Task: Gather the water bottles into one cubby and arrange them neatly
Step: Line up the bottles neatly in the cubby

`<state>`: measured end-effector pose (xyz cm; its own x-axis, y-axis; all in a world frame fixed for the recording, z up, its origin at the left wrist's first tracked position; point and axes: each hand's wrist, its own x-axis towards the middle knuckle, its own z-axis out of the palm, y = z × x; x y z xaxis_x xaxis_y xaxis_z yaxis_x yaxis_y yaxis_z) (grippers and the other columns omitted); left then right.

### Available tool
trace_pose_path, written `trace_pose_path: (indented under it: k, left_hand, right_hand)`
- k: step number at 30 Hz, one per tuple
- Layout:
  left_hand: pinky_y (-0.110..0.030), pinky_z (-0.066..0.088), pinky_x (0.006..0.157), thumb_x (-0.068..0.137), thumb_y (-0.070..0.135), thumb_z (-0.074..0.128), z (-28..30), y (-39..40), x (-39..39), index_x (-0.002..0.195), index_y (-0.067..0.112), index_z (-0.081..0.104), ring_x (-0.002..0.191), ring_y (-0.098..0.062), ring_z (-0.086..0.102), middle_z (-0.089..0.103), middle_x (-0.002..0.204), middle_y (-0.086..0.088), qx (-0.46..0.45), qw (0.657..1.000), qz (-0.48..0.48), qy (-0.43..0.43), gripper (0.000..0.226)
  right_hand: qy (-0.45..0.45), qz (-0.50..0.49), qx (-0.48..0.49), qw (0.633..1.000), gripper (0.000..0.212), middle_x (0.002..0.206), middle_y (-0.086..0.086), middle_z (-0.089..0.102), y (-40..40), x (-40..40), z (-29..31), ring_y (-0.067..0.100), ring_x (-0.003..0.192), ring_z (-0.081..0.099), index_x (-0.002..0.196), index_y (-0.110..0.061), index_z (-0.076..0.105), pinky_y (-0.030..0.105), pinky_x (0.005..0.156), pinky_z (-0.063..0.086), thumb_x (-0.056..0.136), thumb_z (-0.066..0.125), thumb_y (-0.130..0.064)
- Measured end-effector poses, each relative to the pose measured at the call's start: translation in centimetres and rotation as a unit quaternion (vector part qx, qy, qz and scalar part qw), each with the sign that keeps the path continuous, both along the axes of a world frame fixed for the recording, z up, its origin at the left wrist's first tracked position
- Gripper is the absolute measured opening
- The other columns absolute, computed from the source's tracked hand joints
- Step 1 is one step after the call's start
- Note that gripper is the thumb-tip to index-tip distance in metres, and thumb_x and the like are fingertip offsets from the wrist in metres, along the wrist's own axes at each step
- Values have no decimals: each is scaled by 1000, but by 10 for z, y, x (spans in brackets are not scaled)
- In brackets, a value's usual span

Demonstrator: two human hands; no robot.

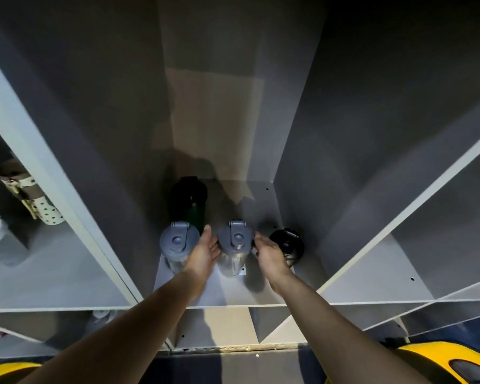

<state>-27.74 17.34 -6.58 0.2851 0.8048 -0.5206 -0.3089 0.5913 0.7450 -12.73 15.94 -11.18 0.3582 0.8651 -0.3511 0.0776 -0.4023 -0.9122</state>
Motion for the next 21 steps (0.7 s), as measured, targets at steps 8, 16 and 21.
trace_pose_path:
  k: [8,16,21]
  left_hand:
    - [-35,21,119,101,44,31,-1,1,-1,146,10,36,143,-25,36,41,152,-10,8,1000,-9,28,57]
    - [-33,32,114,89,48,52,7,-1,9,124,32,59,119,-14,54,58,130,6,185,956,25,226,39]
    - [-17,48,97,91,2,50,14,-6,55,125,13,59,94,-7,61,63,119,-3,325,913,6,246,37]
  right_hand:
    - [-21,17,-6,1000,41,139,-6,53,-7,-2,17,12,136,44,138,-11,55,35,121,25,102,43,-28]
    - [-41,-72,92,992,26,129,1,66,-16,30,29,17,124,58,120,-25,66,35,115,38,101,49,-20]
    - [-61,-136,109,983,32,128,-1,63,-33,62,38,15,123,56,128,-19,62,25,105,38,101,46,-15]
